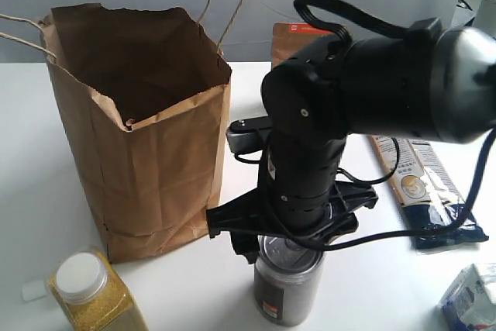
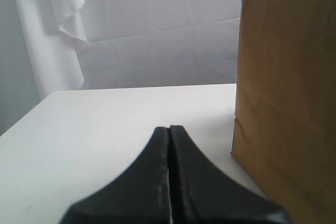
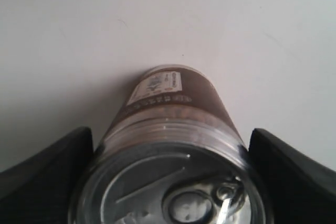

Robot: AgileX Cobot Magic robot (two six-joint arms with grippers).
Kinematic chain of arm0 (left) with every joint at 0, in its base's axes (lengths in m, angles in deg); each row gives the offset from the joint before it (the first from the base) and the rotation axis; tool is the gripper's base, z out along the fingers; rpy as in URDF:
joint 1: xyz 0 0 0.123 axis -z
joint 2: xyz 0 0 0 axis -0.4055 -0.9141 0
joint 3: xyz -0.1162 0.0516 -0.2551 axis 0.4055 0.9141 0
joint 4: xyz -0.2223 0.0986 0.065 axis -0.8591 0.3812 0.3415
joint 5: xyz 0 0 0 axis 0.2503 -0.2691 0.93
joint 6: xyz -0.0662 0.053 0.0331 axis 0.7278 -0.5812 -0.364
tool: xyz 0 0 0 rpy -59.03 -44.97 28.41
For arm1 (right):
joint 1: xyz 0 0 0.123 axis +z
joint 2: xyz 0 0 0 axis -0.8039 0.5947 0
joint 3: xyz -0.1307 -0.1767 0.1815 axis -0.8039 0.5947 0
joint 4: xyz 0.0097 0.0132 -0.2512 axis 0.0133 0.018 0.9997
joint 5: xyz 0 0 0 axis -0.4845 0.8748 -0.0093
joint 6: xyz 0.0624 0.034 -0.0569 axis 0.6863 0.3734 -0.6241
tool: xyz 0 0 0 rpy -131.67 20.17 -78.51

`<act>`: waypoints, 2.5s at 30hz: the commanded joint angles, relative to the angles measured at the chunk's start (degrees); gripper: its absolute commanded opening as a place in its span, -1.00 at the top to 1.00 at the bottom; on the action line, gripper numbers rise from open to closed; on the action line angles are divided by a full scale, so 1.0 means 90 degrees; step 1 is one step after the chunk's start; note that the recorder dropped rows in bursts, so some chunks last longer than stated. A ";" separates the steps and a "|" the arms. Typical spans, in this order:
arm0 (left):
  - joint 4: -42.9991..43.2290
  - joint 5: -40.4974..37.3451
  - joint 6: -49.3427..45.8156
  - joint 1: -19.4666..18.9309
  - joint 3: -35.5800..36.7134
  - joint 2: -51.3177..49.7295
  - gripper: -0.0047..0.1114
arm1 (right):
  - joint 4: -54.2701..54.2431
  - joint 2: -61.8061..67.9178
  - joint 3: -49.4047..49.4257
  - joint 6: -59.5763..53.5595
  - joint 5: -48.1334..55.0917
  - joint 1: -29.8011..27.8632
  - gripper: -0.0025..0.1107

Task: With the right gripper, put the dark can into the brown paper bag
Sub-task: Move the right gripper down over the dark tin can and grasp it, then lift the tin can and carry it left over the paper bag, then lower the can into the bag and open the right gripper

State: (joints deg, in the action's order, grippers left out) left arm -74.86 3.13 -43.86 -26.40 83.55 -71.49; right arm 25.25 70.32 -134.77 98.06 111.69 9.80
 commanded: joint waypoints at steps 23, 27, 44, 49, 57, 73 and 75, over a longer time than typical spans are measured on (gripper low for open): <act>0.0024 0.0038 0.0023 0.0039 0.0023 0.0022 0.92 | 0.3228 -0.2870 0.0050 0.1540 -0.2225 0.1126 0.96; 0.0024 0.0038 0.0023 0.0039 0.0023 0.0022 0.92 | 0.3284 -0.2986 0.0050 0.1569 -0.3007 0.1143 0.96; 0.0024 0.0038 0.0023 0.0039 0.0023 0.0022 0.92 | 0.4530 -0.2696 -0.1022 0.1706 -0.3547 0.1097 0.96; 0.0024 0.0038 0.0023 0.0039 0.0023 0.0022 0.92 | 0.5070 -0.2137 -0.1615 0.1738 -0.3547 0.1097 0.96; 0.0024 0.0038 0.0023 0.0039 0.0023 0.0022 0.92 | 0.5248 -0.0965 -0.2302 0.1738 -0.3564 0.0836 0.96; 0.0024 0.0038 0.0023 0.0039 0.0023 0.0022 0.92 | 0.5300 0.0327 -0.2424 0.1738 -0.4245 0.0500 0.96; 0.0024 0.0038 0.0023 0.0039 0.0023 0.0022 0.92 | 0.5300 0.0327 -0.2424 0.1738 -0.4404 0.0500 0.89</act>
State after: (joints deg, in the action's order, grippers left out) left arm -74.86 3.13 -43.86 -26.40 83.55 -71.49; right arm 71.27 74.06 -155.46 113.64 75.73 14.50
